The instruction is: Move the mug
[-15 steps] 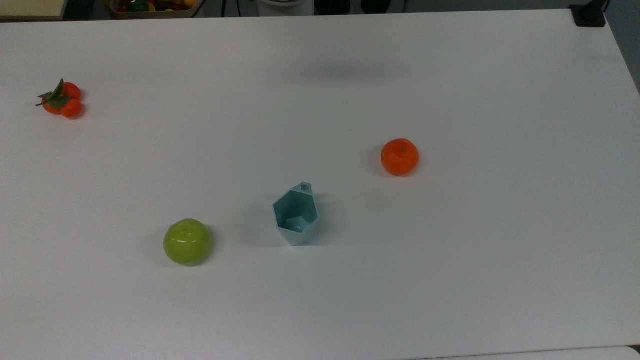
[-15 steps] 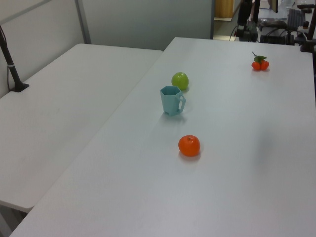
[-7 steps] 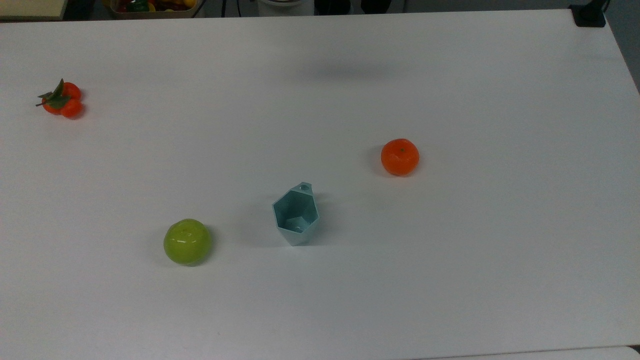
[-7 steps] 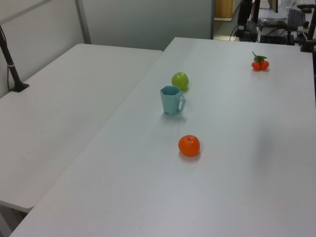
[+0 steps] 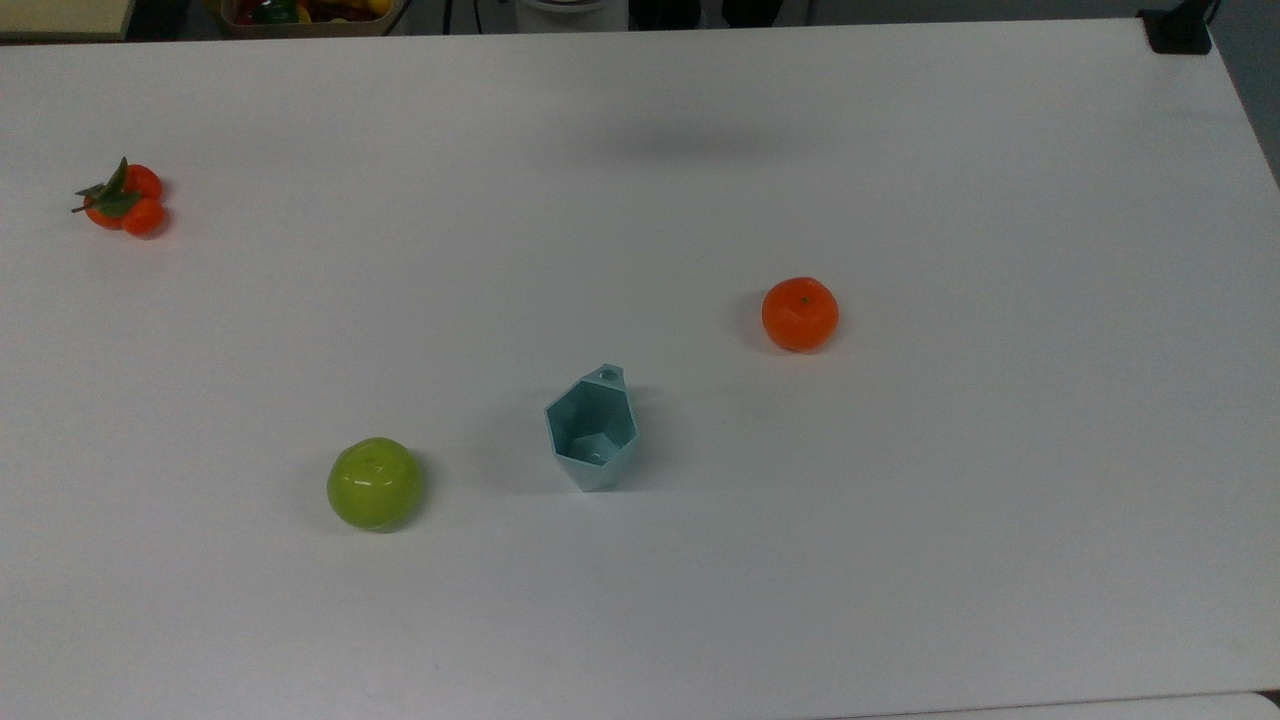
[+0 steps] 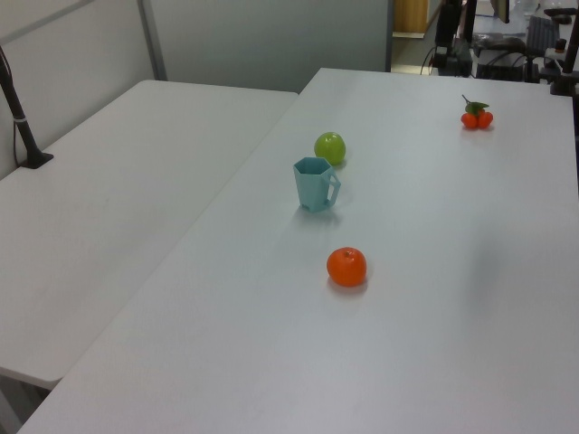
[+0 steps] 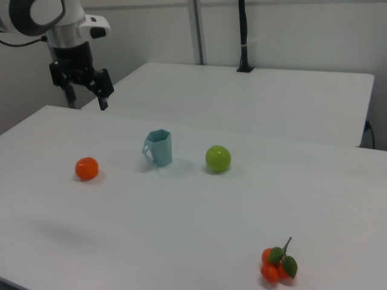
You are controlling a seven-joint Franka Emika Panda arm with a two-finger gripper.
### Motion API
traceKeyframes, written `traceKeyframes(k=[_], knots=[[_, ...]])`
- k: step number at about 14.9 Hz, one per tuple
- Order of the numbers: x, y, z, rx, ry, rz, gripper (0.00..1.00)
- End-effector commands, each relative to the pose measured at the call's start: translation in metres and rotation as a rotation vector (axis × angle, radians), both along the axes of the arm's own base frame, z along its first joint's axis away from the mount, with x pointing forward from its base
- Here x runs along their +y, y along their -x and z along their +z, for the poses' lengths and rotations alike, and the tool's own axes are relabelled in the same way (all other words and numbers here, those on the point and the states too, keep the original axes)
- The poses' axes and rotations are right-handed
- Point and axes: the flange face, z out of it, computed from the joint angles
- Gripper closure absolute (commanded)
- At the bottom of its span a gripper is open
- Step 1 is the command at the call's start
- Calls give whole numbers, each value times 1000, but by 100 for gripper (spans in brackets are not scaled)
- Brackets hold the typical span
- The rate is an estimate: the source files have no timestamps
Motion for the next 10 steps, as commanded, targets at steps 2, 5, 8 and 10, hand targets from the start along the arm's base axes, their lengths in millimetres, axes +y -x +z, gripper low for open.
traceKeyframes(k=[2,5,8,10], knots=[[5,-6,-6,-2,-7,-65,0],[14,-18,-11,14,-14,-165,0],[28,-30,-18,-26,-5,-240,0],[37,-44,-32,-47,7,-313,0]])
